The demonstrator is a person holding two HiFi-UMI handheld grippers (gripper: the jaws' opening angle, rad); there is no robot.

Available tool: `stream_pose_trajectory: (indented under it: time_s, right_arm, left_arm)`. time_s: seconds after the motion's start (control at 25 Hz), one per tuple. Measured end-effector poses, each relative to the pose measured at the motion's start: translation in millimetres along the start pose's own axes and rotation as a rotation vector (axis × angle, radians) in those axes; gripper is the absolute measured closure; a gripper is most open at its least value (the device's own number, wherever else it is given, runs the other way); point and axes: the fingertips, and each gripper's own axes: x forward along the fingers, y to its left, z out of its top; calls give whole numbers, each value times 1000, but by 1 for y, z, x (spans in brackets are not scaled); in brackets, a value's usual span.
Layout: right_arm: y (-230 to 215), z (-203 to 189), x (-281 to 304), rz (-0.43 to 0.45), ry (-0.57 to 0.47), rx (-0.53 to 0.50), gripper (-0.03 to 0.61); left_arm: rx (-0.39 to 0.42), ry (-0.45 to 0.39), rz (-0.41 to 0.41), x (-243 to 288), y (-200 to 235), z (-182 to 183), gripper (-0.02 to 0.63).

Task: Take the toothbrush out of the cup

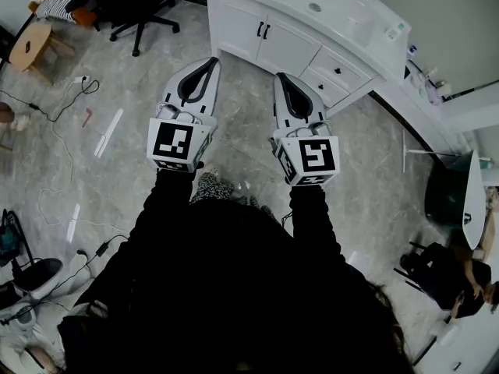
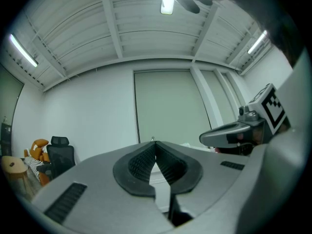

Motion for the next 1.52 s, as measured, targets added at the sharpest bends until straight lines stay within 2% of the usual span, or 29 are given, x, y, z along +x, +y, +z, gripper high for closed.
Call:
stream_pose_trajectory:
  time_s: [0.44, 1.16, 1.52]
  right_arm:
    - [-17, -9, 41, -22, 20, -13, 575]
    - [-70, -9, 166, -97, 9, -21, 575]
    - [-75, -13, 225, -96, 18, -34, 575]
  left_arm:
    - [-27, -4, 0, 32, 31, -15, 604]
    - [-47, -6, -40, 143, 114, -36, 604]
    - [-51, -13, -50, 179, 162, -46, 604]
